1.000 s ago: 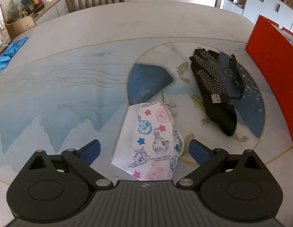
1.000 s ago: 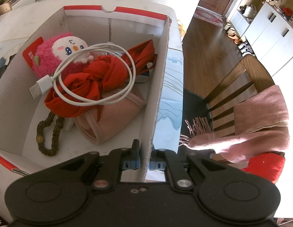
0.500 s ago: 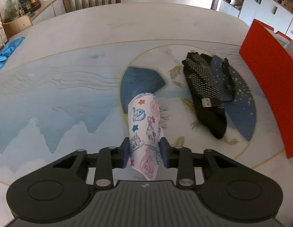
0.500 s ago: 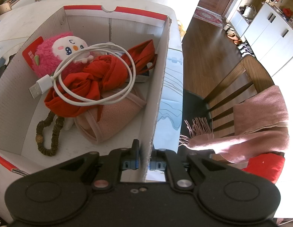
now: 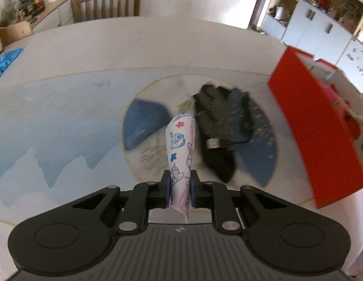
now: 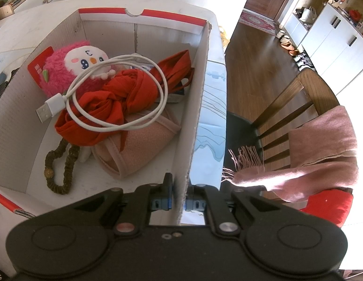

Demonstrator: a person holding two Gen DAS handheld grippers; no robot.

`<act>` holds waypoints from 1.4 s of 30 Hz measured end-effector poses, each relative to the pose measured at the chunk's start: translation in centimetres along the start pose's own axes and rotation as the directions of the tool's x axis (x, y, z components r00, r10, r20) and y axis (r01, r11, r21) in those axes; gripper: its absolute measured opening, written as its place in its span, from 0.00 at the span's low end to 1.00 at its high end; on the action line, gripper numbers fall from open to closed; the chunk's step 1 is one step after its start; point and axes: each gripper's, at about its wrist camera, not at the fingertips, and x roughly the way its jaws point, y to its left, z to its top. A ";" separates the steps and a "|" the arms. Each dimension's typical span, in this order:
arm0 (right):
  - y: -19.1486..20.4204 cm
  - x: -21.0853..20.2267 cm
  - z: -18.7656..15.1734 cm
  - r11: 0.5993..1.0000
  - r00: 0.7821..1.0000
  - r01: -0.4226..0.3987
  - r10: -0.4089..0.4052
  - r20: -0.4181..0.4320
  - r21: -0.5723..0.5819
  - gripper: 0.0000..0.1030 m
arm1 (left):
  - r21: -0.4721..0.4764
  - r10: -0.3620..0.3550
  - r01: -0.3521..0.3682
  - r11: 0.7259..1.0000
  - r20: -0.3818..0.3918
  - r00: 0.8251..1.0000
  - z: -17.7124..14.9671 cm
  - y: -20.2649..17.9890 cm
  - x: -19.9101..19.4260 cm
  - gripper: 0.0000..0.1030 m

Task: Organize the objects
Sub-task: 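Carry the paper mask with the left gripper into the box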

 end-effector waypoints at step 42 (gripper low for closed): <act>-0.5 0.6 0.5 0.998 0.999 -0.045 0.045 0.006 -0.035 0.05 | 0.521 -0.264 0.240 0.819 -0.029 0.964 11.1 -26.1 1.7 0.14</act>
